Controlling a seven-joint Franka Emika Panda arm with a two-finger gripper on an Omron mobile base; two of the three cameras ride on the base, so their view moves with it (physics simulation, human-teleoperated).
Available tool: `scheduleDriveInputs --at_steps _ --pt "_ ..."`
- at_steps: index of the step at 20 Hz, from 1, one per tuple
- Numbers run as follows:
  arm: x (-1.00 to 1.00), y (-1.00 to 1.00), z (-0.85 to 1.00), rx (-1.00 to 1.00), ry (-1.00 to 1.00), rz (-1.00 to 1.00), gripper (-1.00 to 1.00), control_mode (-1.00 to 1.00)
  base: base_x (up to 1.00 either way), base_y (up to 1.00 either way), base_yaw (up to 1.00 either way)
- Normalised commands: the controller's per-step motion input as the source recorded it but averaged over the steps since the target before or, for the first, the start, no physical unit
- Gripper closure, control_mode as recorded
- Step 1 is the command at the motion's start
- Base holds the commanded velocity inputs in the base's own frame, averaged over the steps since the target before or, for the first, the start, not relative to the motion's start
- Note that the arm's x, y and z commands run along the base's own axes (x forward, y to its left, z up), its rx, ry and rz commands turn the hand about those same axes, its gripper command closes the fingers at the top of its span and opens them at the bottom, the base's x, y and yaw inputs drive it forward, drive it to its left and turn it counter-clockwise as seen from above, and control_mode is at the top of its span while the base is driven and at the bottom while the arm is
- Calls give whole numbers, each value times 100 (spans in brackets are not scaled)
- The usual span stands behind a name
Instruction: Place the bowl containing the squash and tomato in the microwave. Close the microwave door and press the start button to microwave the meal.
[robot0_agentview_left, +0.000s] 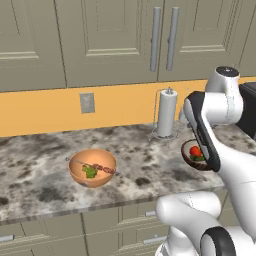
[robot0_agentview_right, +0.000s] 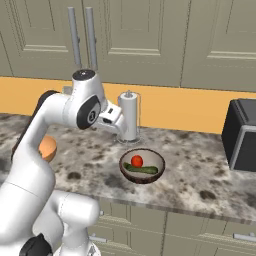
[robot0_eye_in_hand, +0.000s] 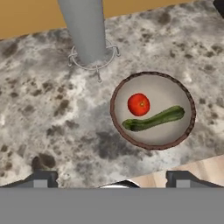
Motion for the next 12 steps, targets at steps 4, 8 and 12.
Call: scheduleDriveInputs --at_steps 4,8,12 --pt "-16 -51 -55 1 -7 -19 -100 -100 0 0 0" --pt "-12 -44 -56 2 -6 -13 -100 -100 0 0 0" --pt "-19 -33 -54 2 -10 -15 -100 -100 0 0 0"
